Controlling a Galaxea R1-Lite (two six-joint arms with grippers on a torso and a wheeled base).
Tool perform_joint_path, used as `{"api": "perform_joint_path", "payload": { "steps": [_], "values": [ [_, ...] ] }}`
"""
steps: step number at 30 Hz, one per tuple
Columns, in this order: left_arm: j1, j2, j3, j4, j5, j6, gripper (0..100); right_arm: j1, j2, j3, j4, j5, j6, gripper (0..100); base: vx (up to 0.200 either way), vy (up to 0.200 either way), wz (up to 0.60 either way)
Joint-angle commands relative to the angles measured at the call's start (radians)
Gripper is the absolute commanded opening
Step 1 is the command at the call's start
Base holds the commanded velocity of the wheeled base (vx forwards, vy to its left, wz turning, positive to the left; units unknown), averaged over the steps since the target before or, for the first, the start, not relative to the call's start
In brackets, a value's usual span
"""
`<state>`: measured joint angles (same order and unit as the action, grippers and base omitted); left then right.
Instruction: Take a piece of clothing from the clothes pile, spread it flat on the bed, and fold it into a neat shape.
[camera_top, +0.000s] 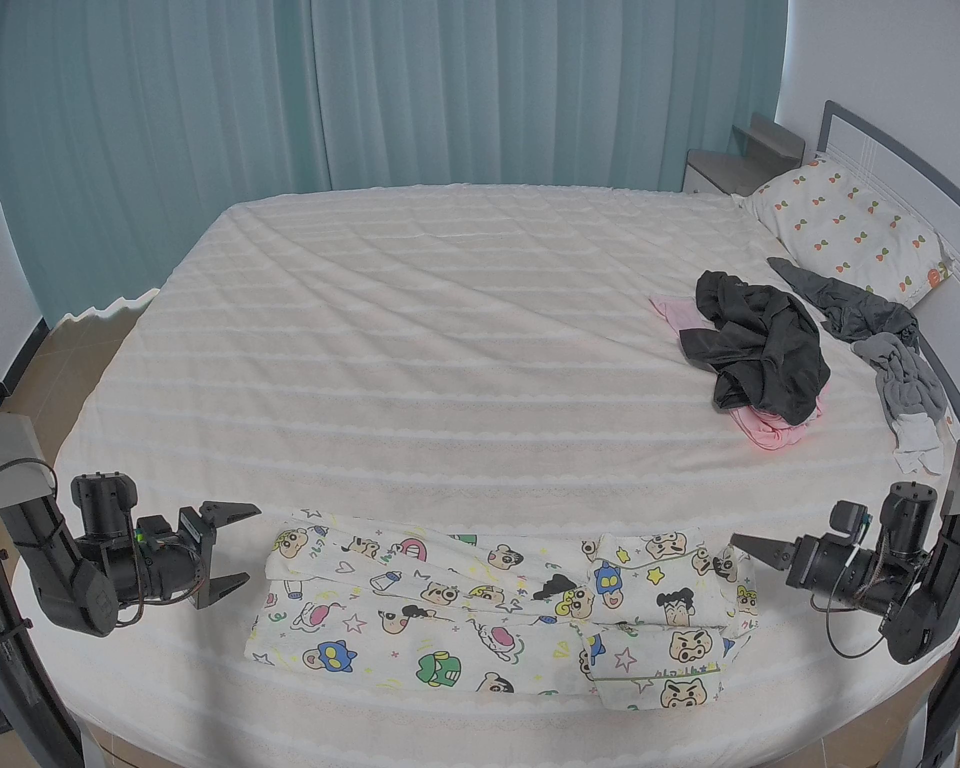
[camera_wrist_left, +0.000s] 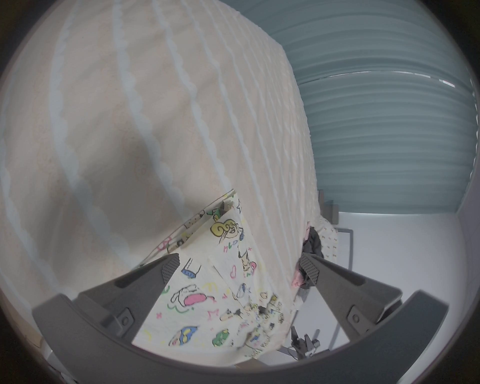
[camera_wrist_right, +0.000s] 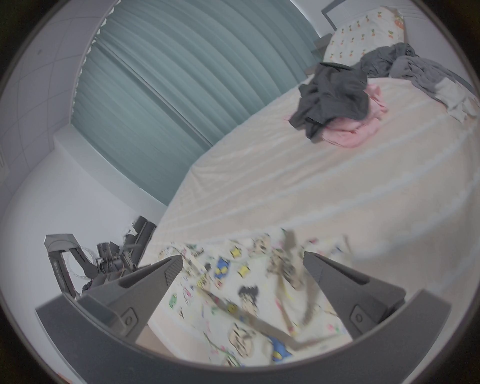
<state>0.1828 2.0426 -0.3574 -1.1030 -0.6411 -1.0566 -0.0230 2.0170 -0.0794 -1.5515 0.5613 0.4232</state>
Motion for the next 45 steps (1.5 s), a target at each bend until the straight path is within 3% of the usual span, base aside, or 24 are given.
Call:
{"api": "perform_joint_path", "payload": {
  "steps": [1, 4, 6, 14, 18, 23, 31, 45],
  "values": [
    [0.066, -0.032, 0.061, -0.035, -0.074, -0.017, 100, 0.138, 0.003, -0.165, 0.085, -0.11, 0.035, 100, 0.0, 0.0, 0.0],
    [0.066, -0.025, 0.091, -0.075, -0.075, 0.0, 100, 0.153, 0.031, -0.217, 0.151, -0.132, 0.034, 100, 0.0, 0.0, 0.0],
    [0.06, 0.01, 0.126, -0.155, -0.072, 0.03, 100, 0.158, 0.081, -0.267, 0.241, -0.184, 0.029, 100, 0.0, 0.0, 0.0],
    [0.058, 0.05, 0.164, -0.25, -0.069, 0.055, 100, 0.143, 0.135, -0.264, 0.241, -0.216, -0.012, 100, 0.0, 0.0, 0.0],
    [0.058, 0.05, 0.164, -0.25, -0.069, 0.056, 100, 0.149, 0.132, -0.257, 0.202, -0.213, -0.014, 100, 0.0, 0.0, 0.0],
    [0.057, 0.054, 0.163, -0.252, -0.069, 0.06, 100, 0.184, 0.147, -0.2, 0.033, -0.215, -0.004, 100, 0.0, 0.0, 0.0],
    [0.055, 0.057, 0.164, -0.256, -0.068, 0.061, 100, 0.207, 0.253, -0.161, 0.027, -0.222, -0.011, 100, 0.0, 0.0, 0.0],
    [0.053, 0.07, 0.173, -0.256, -0.068, 0.104, 100, 0.161, 0.321, -0.154, 0.019, -0.227, -0.012, 100, 0.0, 0.0, 0.0]
  ]
}}
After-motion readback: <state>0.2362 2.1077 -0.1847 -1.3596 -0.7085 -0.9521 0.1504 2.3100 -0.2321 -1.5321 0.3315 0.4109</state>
